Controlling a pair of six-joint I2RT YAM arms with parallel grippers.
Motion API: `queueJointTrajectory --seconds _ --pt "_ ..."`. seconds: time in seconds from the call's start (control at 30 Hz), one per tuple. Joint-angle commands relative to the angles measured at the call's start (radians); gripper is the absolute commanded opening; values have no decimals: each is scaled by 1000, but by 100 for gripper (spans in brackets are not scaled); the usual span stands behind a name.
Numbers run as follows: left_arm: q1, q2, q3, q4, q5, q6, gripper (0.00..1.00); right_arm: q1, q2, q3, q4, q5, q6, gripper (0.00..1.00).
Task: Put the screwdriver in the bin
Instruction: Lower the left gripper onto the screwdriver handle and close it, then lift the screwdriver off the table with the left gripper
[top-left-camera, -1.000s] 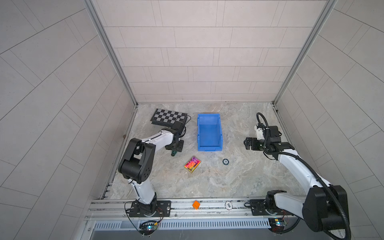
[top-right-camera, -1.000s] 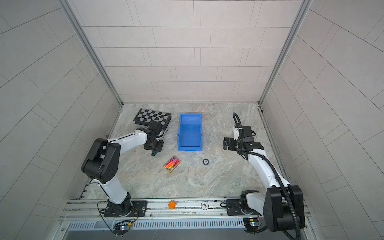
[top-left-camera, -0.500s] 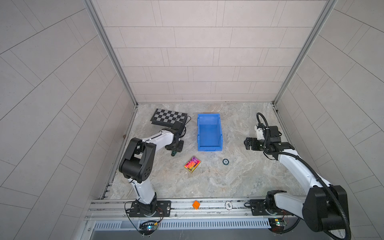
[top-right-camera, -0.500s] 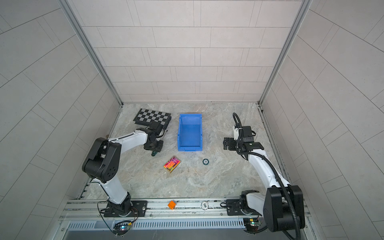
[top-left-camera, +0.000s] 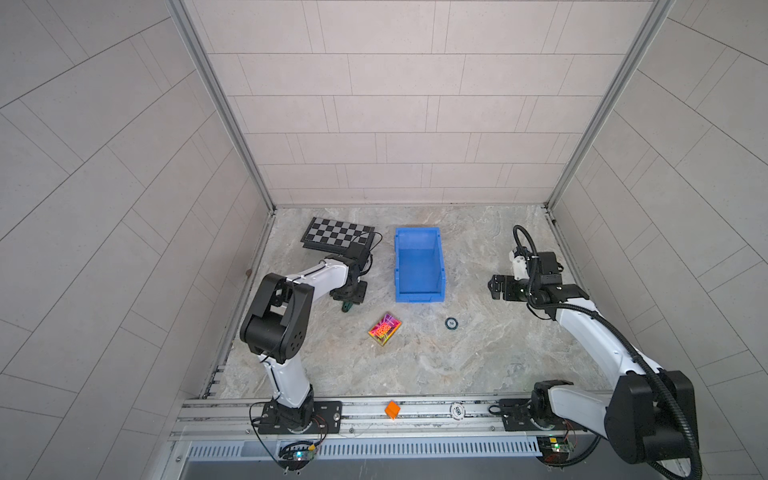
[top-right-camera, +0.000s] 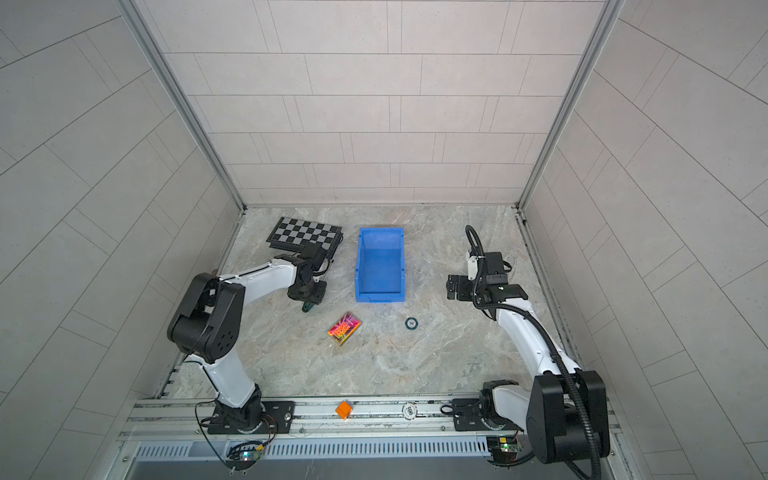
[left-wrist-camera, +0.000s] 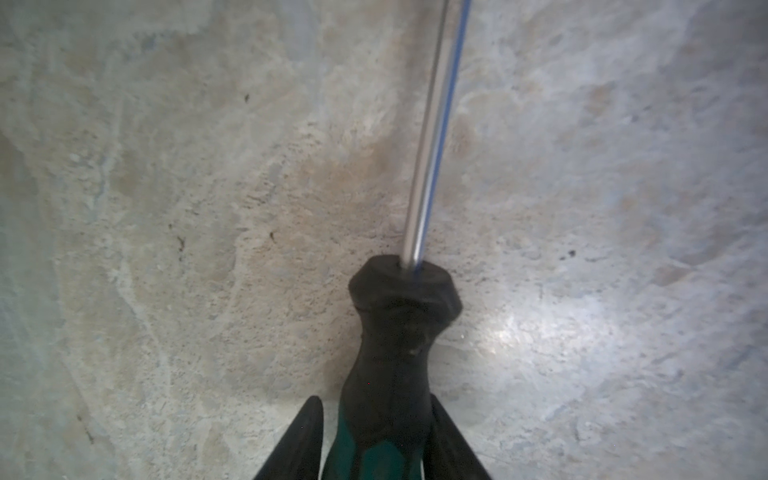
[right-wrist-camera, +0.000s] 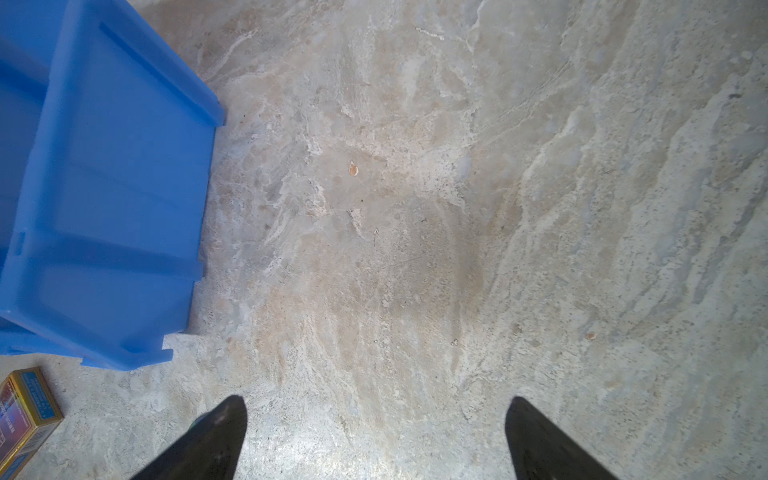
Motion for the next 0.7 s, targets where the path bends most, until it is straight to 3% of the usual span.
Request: queueJointTrajectory --seconds 0.0,0.67 --pt "-5 16 25 -33 -7 9 40 -4 -9 11 -13 13 -9 99" --pt "-5 -47 36 -38 6 3 16 -5 -35 -3 -16 30 -11 99"
